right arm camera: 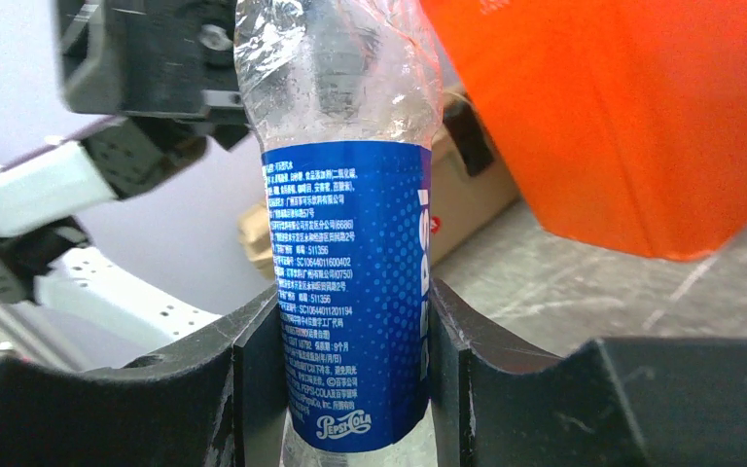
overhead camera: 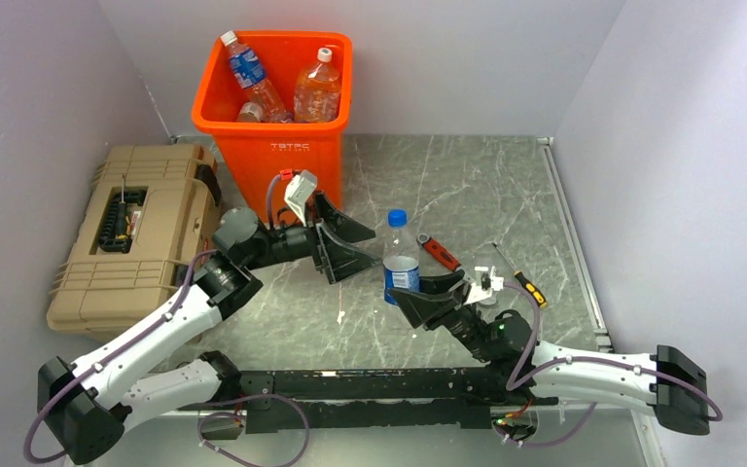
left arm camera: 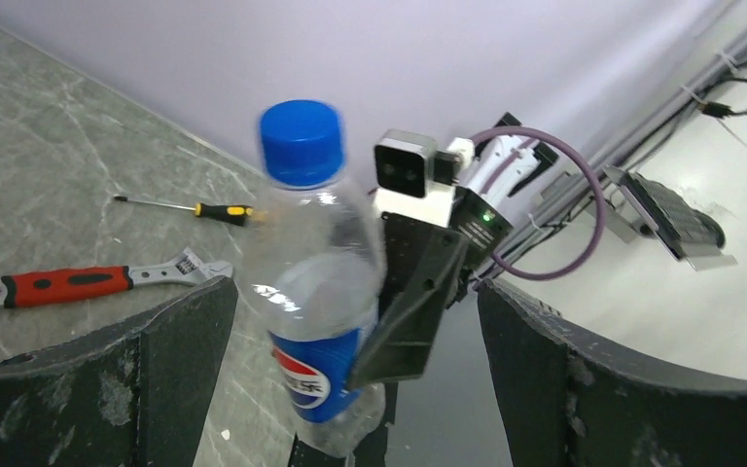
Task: Put the plastic bottles in the bin
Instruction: Place the plastic bottle in the trash bin.
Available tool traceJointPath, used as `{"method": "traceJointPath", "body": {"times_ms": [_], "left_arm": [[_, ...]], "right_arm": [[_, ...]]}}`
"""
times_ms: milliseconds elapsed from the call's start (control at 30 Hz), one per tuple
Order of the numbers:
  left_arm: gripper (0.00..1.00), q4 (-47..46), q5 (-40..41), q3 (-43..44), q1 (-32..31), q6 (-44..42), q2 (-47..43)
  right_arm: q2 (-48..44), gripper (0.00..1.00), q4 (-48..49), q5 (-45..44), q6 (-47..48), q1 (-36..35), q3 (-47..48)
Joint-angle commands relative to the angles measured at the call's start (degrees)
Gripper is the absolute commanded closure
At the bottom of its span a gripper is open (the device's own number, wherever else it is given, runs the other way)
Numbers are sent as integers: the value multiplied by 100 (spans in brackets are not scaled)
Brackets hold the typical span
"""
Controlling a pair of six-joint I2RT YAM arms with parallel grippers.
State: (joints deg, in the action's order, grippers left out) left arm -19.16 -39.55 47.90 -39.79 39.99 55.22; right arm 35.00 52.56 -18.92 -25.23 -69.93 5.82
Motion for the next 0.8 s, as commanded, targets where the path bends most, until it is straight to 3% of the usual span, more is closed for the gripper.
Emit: {"method": "traceJointPath", "body": {"times_ms": [0,100,233,633,767], "left_arm": [[1,-569,1269,-171,-289,-194,23],[0,-991,1184,-242,-406,-363,44],[1,-532,943,188,-561,-545,353],[1,-1680,340,-8,-982,-330,711],[2,-1459,194,102,-1017,-404,763]], "right_arm": [[196,80,1578,731,-172,6,-92],[220,81,1330,1005,-94,6,96],[198,81,1181,1108,-13,6,226],[781,81,1719,1379,-168,31,247],[863,82,1806,1418,-251,98,217]]}}
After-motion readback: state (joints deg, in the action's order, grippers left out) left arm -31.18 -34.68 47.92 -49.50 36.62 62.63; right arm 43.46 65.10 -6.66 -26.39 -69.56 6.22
